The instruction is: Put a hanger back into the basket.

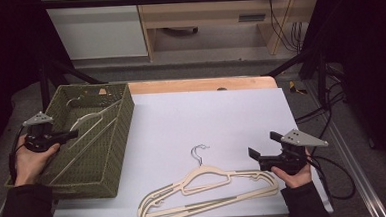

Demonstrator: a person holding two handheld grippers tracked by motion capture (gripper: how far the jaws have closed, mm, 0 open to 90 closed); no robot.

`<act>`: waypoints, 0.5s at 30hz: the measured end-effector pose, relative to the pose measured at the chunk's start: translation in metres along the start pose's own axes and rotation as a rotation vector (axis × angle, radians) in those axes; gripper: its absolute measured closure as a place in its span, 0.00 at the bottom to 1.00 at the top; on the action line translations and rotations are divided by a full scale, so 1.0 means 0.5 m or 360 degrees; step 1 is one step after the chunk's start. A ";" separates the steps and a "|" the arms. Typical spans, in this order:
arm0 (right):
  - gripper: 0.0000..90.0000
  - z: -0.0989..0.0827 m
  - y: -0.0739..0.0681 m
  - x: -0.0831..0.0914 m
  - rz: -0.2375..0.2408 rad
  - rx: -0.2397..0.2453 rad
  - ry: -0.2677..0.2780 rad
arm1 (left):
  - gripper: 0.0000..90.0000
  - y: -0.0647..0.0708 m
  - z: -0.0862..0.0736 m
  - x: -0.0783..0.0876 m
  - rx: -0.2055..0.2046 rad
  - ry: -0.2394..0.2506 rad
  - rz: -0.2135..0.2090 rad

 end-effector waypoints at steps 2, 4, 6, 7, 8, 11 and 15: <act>0.04 0.000 -0.001 -0.001 0.0001 0.0001 -0.0001 | 0.92 -0.004 -0.007 0.003 0.0024 -0.0024 0.0023; 0.04 -0.001 -0.001 -0.002 0.0002 0.0000 -0.0006 | 0.89 -0.009 -0.014 0.007 0.0047 -0.0041 0.0054; 0.04 -0.002 -0.002 -0.004 0.0002 0.0001 -0.0008 | 0.84 -0.016 -0.024 0.010 0.0093 -0.0068 0.0101; 0.04 -0.003 -0.002 -0.005 0.0006 0.0009 -0.0014 | 0.82 -0.019 -0.026 0.012 0.0111 -0.0073 0.0111; 0.04 -0.003 -0.002 -0.005 0.0008 0.0010 -0.0016 | 0.81 -0.022 -0.030 0.013 0.0129 -0.0074 0.0118; 0.04 -0.004 -0.003 -0.007 0.0005 0.0004 -0.0019 | 0.77 -0.028 -0.037 0.017 0.0175 -0.0091 0.0144; 0.04 -0.004 -0.003 -0.008 0.0006 0.0003 -0.0019 | 0.66 -0.033 -0.044 0.012 0.0218 -0.0161 0.0175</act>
Point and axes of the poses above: each handheld gripper's, and its own axes: x roughly backward along the jaws, z roughly out of its top, y roughly to its right, the point moved 2 cm from there along -x, roughly forward along the jaws, and after that the axes turned 12 degrees about -x, right-handed, at the moved point
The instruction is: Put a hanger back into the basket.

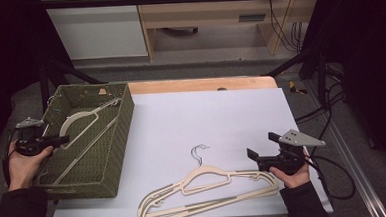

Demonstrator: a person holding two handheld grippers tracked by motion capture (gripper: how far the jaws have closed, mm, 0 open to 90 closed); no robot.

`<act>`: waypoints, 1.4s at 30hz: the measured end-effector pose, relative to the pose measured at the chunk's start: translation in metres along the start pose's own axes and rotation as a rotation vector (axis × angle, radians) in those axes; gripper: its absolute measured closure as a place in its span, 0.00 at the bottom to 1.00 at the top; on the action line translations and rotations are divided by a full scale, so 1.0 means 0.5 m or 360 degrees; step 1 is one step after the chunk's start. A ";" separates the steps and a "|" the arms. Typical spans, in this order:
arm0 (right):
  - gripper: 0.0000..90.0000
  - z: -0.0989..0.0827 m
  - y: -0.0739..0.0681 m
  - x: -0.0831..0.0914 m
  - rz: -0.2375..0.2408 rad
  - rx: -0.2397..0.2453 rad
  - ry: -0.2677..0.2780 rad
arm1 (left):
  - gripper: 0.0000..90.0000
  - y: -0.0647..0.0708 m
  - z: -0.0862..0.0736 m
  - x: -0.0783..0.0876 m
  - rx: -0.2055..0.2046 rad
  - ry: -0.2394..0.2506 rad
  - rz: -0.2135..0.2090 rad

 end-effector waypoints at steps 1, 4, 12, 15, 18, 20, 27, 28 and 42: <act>0.04 0.000 0.000 0.000 0.0002 -0.0002 0.0000 | 0.60 0.000 -0.001 -0.002 0.0012 -0.0011 0.0002; 0.04 0.000 0.000 0.001 0.0001 0.0000 0.0000 | 0.51 0.000 -0.004 -0.008 0.0035 -0.0062 0.0030; 0.04 0.001 -0.001 0.002 0.0007 -0.0002 0.0008 | 0.36 0.005 -0.010 0.002 0.0027 -0.0086 0.0104; 0.04 0.000 -0.001 0.001 0.0002 0.0002 0.0002 | 0.35 0.009 -0.007 0.018 0.0003 -0.0045 0.0088; 0.04 0.001 -0.001 0.003 0.0003 0.0002 0.0010 | 0.33 0.032 0.008 0.039 -0.0005 0.0103 0.0040; 0.04 0.002 -0.001 0.004 0.0002 -0.0007 0.0018 | 0.30 0.051 0.020 0.051 -0.0041 0.0172 0.0028; 0.05 0.001 -0.002 0.004 0.0000 -0.0008 0.0026 | 0.18 0.145 0.079 0.094 -0.0195 0.0410 -0.0073; 0.05 0.001 -0.001 0.005 0.0003 -0.0002 0.0025 | 0.17 0.164 0.089 0.099 -0.0211 0.0456 -0.0114; 0.06 0.003 -0.020 0.001 0.0031 -0.0042 0.0041 | 0.10 0.371 0.114 0.096 -0.0383 0.0708 -0.0405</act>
Point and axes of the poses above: each handheld gripper's, and its own axes: x roughly backward along the jaws, z roughly out of its top, y roughly to its right, the point moved 2 cm from there along -x, roughly forward along the jaws, and after that the axes turned 12 degrees about -x, right-handed, at the moved point
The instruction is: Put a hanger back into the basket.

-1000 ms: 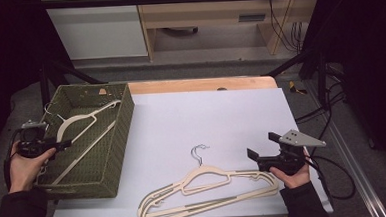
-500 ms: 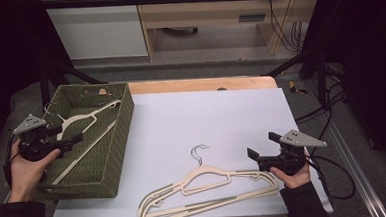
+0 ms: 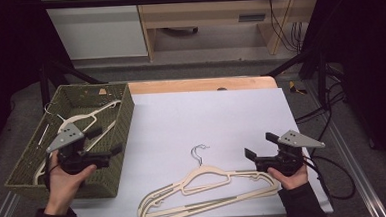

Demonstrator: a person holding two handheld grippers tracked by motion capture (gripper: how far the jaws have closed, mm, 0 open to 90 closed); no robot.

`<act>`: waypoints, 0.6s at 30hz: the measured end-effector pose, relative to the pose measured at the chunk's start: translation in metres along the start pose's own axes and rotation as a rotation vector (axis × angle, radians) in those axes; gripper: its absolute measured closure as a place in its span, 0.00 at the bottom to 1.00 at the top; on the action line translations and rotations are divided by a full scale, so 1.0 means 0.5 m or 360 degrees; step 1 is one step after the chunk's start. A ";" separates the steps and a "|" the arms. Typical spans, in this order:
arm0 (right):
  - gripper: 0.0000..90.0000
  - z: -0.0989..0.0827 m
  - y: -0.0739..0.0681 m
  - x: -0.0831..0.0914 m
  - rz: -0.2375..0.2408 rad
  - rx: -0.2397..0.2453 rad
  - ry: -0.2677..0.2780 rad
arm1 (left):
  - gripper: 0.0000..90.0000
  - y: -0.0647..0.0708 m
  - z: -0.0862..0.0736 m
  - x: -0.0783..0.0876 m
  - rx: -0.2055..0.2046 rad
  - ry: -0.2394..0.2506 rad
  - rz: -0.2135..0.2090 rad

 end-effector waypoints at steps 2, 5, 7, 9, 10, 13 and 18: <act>0.06 0.000 -0.005 -0.001 0.0009 -0.0010 0.0005 | 0.10 0.023 -0.001 -0.012 -0.0015 0.0011 -0.0020; 0.07 0.000 -0.011 -0.003 0.0005 -0.0001 -0.0001 | 0.10 0.055 -0.006 -0.026 -0.0043 0.0021 -0.0044; 0.07 0.000 -0.017 -0.004 0.0007 0.0004 0.0002 | 0.10 0.074 -0.014 -0.033 -0.0044 0.0038 -0.0077; 0.08 0.000 -0.021 -0.004 0.0018 0.0016 -0.0002 | 0.10 0.092 -0.029 -0.044 -0.0031 0.0047 -0.0120; 0.08 0.000 -0.023 -0.004 0.0029 0.0015 0.0000 | 0.11 0.096 -0.034 -0.049 -0.0035 0.0034 -0.0134; 0.08 -0.002 -0.028 -0.012 0.0037 -0.0002 -0.0009 | 0.11 0.112 -0.047 -0.069 -0.0026 -0.0001 -0.0172; 0.08 -0.004 -0.040 -0.020 0.0050 -0.0007 -0.0019 | 0.10 0.136 -0.070 -0.080 -0.0022 -0.0008 -0.0210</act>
Point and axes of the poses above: each handheld gripper's, and its own axes: x roughly backward along the jaws, z roughly out of its top, y roughly to its right, the point moved 2 cm from there along -x, roughly forward along the jaws, and after that the axes turned 12 degrees about -x, right-handed, at the moved point
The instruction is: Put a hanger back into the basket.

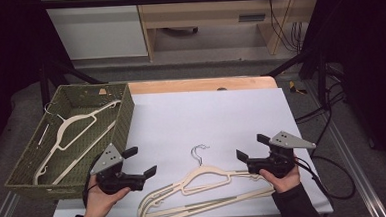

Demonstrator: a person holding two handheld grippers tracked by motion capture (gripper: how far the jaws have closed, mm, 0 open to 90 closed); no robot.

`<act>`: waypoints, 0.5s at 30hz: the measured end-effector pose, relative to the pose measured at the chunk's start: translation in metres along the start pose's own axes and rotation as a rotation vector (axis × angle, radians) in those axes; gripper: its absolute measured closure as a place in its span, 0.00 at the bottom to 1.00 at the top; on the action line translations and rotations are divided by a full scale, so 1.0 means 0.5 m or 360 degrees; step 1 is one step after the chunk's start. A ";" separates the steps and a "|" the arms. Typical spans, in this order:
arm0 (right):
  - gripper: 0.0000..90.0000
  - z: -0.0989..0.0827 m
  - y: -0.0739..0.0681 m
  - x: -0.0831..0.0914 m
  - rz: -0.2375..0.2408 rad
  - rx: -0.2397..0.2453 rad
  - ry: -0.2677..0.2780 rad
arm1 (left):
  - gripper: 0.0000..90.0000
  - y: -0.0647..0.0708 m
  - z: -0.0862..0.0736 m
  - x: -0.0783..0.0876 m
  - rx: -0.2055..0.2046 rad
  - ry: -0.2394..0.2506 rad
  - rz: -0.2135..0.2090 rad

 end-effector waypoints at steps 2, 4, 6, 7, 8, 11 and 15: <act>0.09 -0.002 -0.006 -0.005 0.0001 0.0017 -0.0023 | 0.10 0.002 -0.007 -0.002 0.0008 -0.0007 0.0000; 0.09 -0.003 -0.013 -0.012 0.0001 0.0025 -0.0037 | 0.10 -0.001 -0.014 -0.006 0.0026 -0.0010 -0.0005; 0.09 -0.005 -0.023 -0.020 0.0017 0.0033 -0.0052 | 0.10 -0.003 -0.023 -0.012 0.0049 -0.0026 -0.0015; 0.09 -0.006 -0.028 -0.025 0.0021 0.0033 -0.0059 | 0.10 -0.003 -0.029 -0.016 0.0054 -0.0034 -0.0021; 0.10 -0.007 -0.035 -0.031 0.0017 0.0035 -0.0074 | 0.10 -0.002 -0.032 -0.018 0.0051 -0.0049 -0.0020; 0.10 -0.009 -0.049 -0.045 0.0018 0.0048 -0.0096 | 0.10 0.000 -0.043 -0.025 0.0050 -0.0076 -0.0029; 0.14 -0.015 -0.071 -0.069 0.0018 0.0079 -0.0164 | 0.09 0.003 -0.046 -0.024 0.0040 -0.0077 -0.0038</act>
Point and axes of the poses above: each handheld gripper's, and its own axes: x roughly backward along the jaws, z roughly out of its top, y roughly to its right, the point moved 2 cm from there along -x, roughly forward along the jaws, and after that the axes turned 12 degrees about -x, right-handed, at the moved point
